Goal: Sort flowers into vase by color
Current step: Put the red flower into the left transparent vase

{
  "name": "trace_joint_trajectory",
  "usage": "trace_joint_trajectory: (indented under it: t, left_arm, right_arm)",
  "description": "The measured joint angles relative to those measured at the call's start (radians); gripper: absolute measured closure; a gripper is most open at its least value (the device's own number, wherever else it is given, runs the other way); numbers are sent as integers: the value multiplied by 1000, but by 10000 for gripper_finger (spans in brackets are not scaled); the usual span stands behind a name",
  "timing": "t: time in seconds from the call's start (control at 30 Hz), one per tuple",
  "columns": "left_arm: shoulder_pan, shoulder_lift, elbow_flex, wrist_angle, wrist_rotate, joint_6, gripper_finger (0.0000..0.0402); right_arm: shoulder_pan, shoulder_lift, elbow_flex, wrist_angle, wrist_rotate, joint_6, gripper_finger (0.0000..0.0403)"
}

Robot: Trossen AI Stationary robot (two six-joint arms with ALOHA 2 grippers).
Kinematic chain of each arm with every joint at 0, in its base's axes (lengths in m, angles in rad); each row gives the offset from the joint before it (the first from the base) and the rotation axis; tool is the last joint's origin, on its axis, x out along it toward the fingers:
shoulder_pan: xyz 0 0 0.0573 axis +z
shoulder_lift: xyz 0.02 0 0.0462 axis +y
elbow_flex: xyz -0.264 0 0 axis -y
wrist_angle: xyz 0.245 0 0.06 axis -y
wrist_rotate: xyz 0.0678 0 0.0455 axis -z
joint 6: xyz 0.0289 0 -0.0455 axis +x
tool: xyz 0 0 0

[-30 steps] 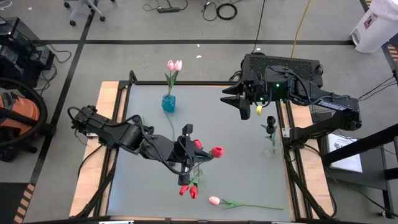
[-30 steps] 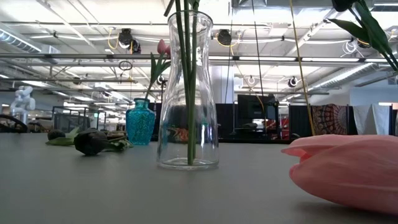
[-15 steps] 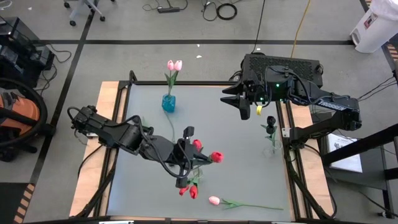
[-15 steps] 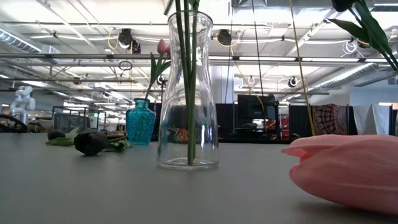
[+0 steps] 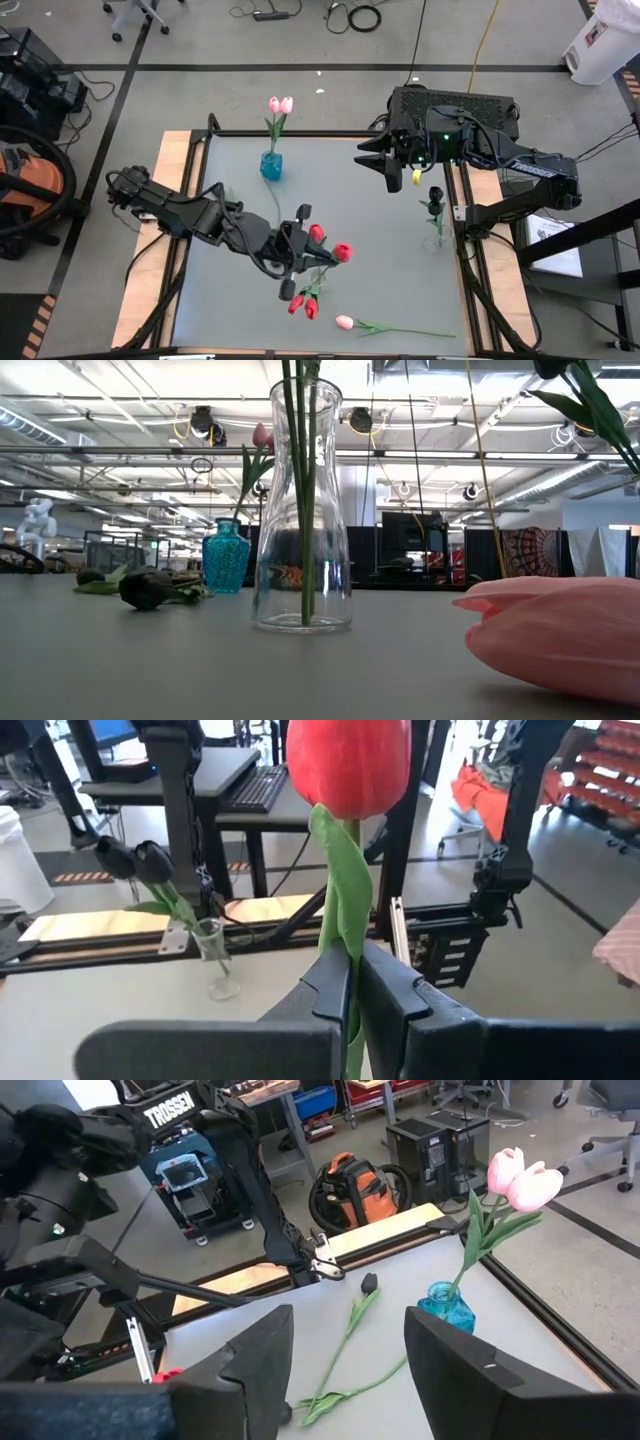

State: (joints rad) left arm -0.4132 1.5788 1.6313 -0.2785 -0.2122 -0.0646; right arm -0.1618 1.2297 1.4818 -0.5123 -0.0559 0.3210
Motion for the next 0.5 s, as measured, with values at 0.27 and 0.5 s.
trace_joint_trajectory:
  t: [0.27,0.5]
  left_arm:
    - [7,-19,-41,57,1,26,382]
    - [14,-43,-126,159,25,17,382]
  right_arm:
    - [0,0,0,8,0,0,218]
    - [0,0,0,8,0,0,218]
